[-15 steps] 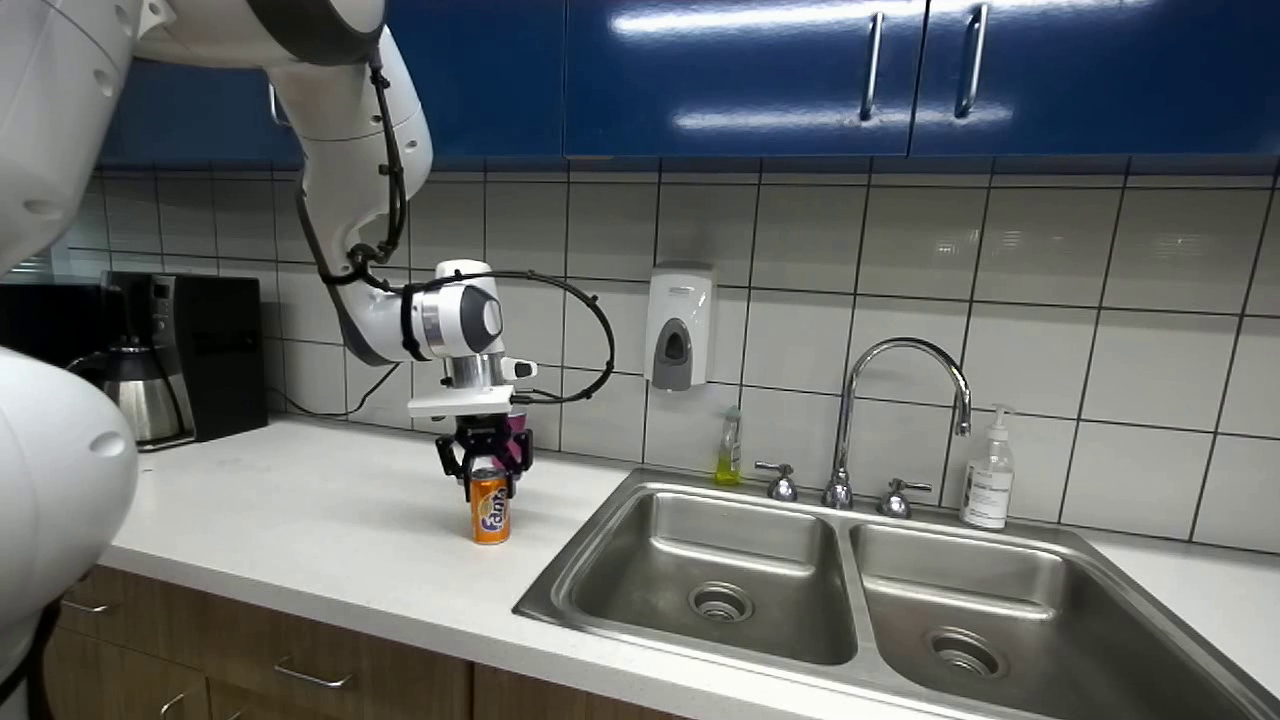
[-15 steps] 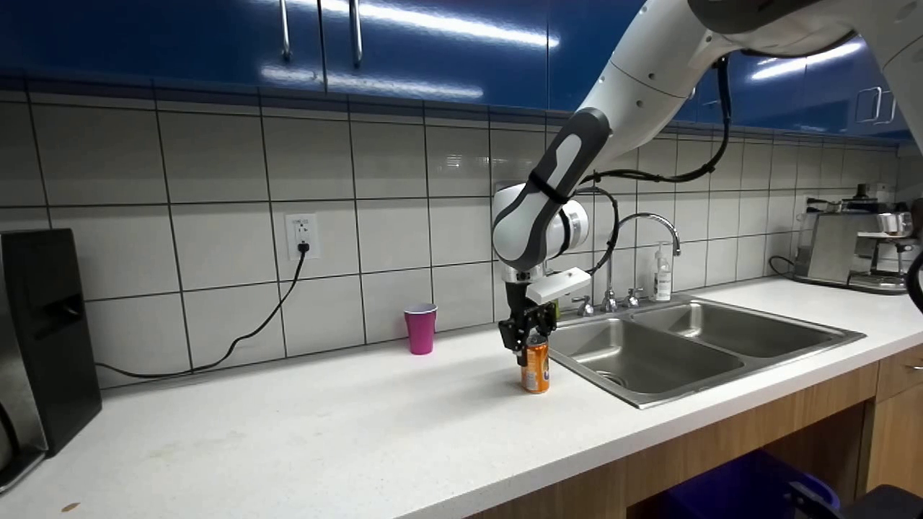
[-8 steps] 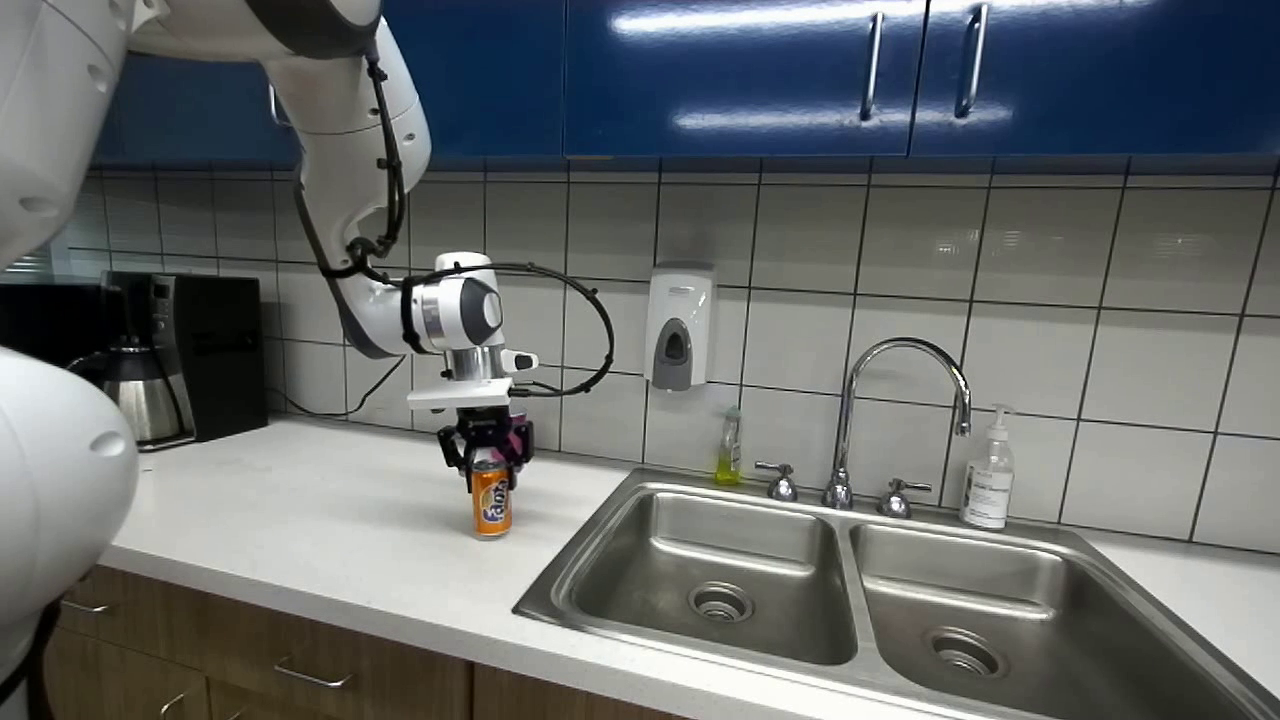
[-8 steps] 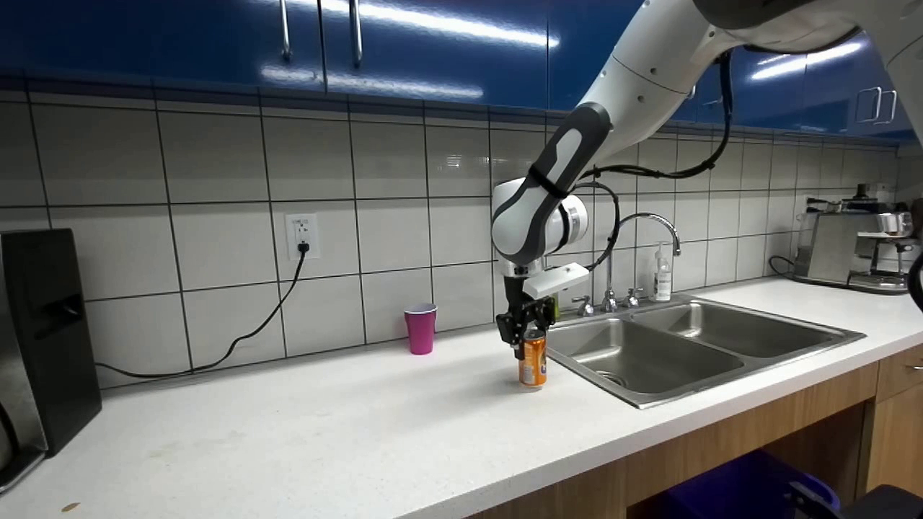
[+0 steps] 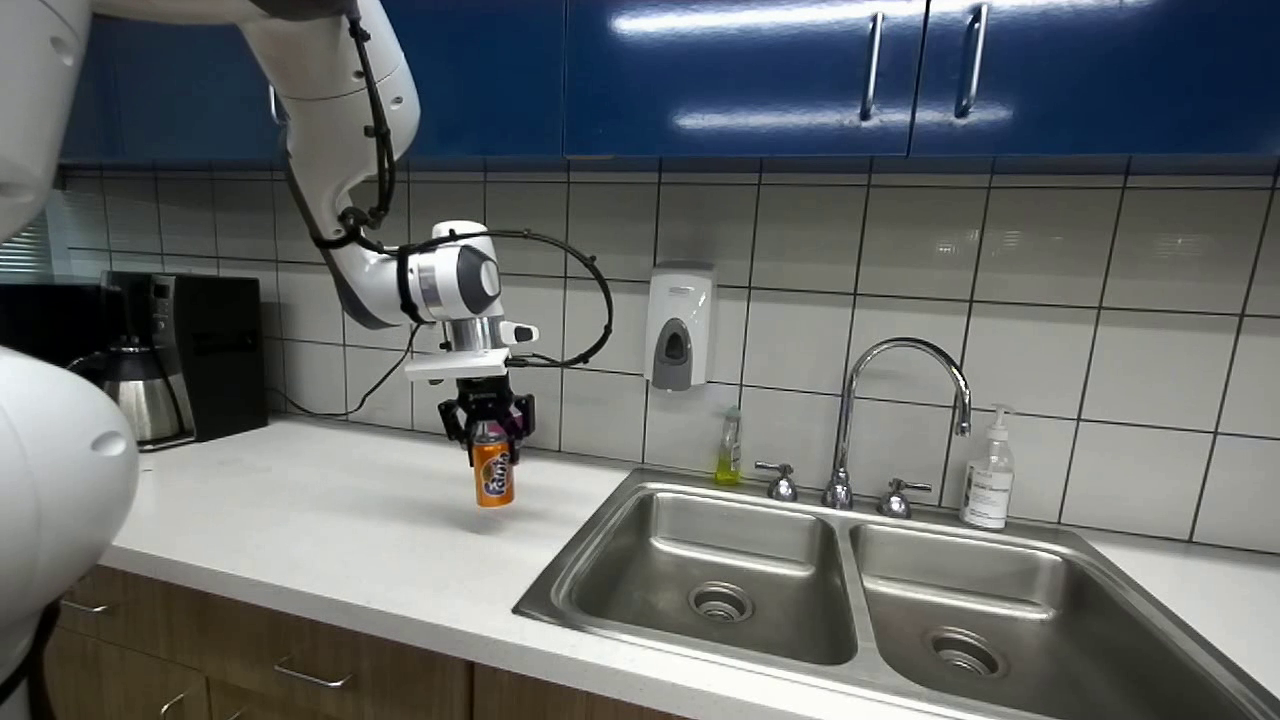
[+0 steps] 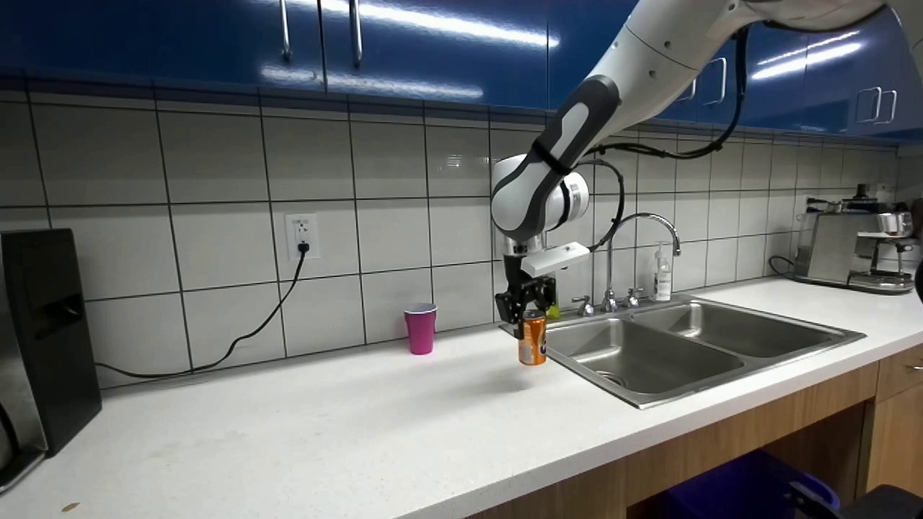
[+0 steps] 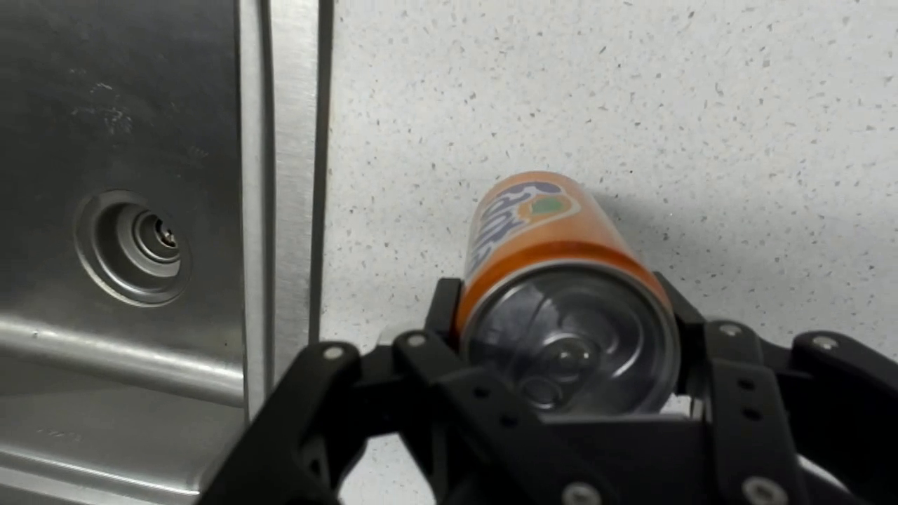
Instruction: Put the can inside the sink
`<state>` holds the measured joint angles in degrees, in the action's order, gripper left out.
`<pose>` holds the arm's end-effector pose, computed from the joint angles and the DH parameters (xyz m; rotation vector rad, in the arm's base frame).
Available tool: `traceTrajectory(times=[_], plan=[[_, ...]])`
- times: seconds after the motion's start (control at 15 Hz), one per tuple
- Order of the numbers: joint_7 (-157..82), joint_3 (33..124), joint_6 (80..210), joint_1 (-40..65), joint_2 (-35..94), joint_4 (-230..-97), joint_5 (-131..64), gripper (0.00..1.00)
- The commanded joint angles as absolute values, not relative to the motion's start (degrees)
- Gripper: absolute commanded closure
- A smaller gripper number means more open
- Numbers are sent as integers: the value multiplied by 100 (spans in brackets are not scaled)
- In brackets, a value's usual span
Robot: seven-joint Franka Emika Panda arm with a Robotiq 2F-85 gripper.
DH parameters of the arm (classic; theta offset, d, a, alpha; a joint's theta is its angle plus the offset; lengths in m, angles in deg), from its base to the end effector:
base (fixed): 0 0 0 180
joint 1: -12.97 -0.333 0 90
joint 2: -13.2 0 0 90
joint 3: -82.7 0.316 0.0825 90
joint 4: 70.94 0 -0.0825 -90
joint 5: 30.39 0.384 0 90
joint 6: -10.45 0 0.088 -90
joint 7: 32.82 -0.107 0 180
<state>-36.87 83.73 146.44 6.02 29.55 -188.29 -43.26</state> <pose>0.5898 0.0799 0.3042 2.9722 0.3381 0.0840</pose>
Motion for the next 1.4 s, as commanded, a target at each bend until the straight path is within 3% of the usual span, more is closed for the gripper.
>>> traceTrajectory(times=[0.0, 1.33], plan=[[-3979, 8335, 14334, 546, 2654, -18881, -4510, 61], [-4869, 7724, 14035, 895, 2031, -19077, -4993, 61]])
